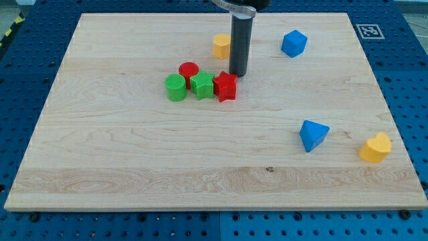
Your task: Push yellow hexagon into the left of the blue cube
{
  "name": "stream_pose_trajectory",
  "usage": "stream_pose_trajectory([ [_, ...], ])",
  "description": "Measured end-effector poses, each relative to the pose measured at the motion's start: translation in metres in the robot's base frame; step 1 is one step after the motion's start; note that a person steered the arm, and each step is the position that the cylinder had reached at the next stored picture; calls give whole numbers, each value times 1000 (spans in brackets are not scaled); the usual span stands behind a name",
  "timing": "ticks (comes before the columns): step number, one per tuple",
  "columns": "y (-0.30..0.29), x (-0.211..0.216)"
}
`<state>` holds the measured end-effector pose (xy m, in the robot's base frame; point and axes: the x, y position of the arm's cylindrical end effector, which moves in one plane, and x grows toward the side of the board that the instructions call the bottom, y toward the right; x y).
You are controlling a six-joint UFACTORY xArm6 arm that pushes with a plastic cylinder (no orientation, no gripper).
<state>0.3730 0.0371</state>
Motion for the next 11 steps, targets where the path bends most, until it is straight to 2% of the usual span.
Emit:
stream_pose_trajectory([
  [3,-73,-14],
  [4,-79,-32],
  [5,-69,-56],
  [8,-25,-57],
  [11,-35,-75],
])
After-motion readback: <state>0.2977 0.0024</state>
